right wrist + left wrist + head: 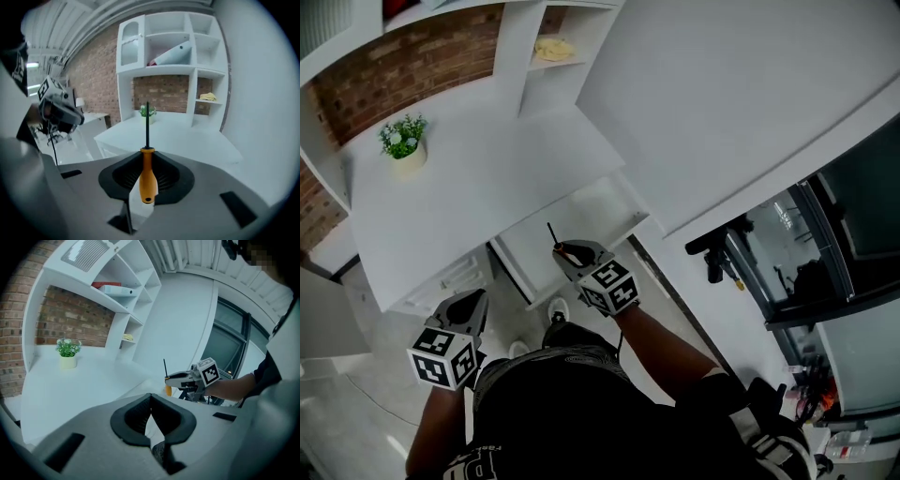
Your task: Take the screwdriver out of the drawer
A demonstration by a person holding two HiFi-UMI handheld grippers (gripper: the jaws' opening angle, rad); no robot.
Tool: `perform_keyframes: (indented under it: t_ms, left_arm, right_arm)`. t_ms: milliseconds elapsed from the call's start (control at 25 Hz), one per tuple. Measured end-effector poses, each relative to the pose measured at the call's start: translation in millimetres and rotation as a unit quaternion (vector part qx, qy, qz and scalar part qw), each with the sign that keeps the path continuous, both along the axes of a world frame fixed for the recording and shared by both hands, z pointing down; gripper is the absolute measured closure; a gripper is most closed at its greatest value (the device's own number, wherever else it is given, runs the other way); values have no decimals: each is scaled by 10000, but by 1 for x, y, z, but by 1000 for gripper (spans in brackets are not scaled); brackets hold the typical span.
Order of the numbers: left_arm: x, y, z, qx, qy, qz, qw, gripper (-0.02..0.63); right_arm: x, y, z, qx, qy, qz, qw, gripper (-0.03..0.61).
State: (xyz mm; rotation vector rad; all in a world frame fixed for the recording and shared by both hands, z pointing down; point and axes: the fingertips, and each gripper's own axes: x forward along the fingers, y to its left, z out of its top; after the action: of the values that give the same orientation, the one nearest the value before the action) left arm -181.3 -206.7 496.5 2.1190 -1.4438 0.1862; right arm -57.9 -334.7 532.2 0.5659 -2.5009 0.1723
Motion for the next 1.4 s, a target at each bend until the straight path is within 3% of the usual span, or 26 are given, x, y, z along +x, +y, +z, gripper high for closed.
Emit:
perform_keyframes:
  t_ms: [120,280,480,720,960,1120,1400]
  left_arm:
    - [9,-4,-10,172,23,149,9997,598]
    - [23,-7,-24,351,64,289,9989,598]
    - [40,-10,-45,566,139,348,9977,598]
    - [86,-6,-66,827,266,553,9947,598]
    - [144,7,-81,960,373,710,9921,598]
    - [173,22,-85,932,543,674,9919,598]
    - [225,56,-80,798,497,616,9937,598]
  right_arm:
    - [8,6,-27,-331,-807,406,9954,509]
    - [24,15,-62,-662,-1761,779,9791,508]
    - [49,29,-94,-827,-2377,1012,9625,508]
    - [86,56,-119,-734,-2641,1058,9559,508]
    - [129,86,-133,-600,-2650,980,9574,508]
    - [156,104,-138,-610,-2690,960,9564,508]
    - [204,140,-137,-648,-2688,927,9565,508]
